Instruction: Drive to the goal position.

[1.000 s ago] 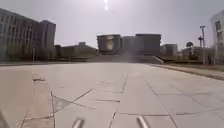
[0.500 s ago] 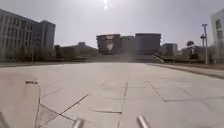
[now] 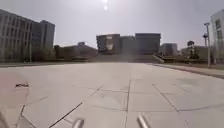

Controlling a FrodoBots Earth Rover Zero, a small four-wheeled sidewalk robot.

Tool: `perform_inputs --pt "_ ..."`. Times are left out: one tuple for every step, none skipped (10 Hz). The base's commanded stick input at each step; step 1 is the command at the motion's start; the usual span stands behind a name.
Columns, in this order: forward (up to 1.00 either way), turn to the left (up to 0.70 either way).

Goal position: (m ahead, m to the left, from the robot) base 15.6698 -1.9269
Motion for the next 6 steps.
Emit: perform_inputs --pt "0.70 0.01" --pt "0.70 0.01" --pt "0.70 0.01" --pt "0.70 0.01" --pt "0.70 0.01" --pt "0.70 0.01"
